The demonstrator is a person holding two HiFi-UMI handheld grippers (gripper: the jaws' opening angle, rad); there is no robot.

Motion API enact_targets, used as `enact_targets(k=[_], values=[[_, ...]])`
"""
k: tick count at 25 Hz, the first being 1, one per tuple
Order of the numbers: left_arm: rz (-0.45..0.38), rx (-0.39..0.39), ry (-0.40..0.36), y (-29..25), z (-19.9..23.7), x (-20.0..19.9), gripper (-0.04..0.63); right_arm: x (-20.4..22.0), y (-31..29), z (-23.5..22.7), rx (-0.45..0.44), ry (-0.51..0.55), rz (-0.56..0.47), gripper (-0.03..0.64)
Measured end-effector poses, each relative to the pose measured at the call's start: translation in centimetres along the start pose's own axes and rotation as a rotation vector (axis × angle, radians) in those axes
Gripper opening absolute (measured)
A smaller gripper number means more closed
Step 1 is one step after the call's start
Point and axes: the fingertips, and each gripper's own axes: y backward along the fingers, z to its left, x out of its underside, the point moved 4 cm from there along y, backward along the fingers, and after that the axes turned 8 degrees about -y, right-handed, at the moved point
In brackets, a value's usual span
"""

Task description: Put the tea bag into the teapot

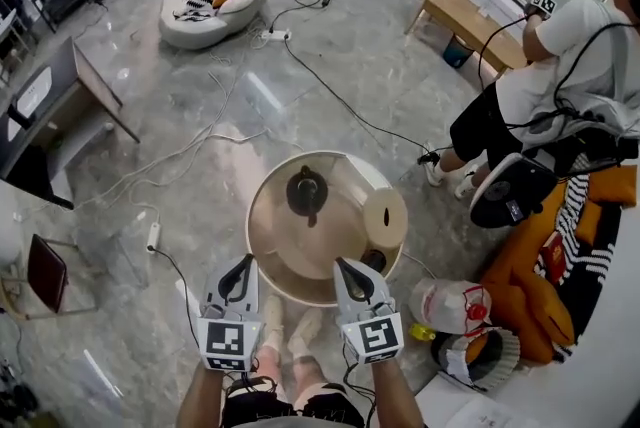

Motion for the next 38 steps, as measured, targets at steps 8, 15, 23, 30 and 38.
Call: enact_targets(k=[8,15,23,30,38], values=[[0.055,0.019,0.034,-4.7,2.2,5.8,0.017,5.7,-5.3,-1.3,0.038,-0.058,0.059,-0.002],[0.104,0.053,0.042,-7.9,2.2,11.0,0.017,10.6,-8.2,-2.7,0.069,-0.082,0.100,-0.002],[0.146,0.085,0.066,-10.5,1.6,16.7,0.017,17.0,-9.8,-2.7,0.084,-0.109,0.175,-0.002],[0.183,0.088,0.116,-12.9,1.6,21.7,0.017,22.4,-12.0,-3.1,0.086,-0.123,0.238,-0.002],[0.228,0.072,0.169,-14.6,1.5,27.8,0.017,28.0,-14.6,-4.1,0.087,-0.114,0.287,-0.002]])
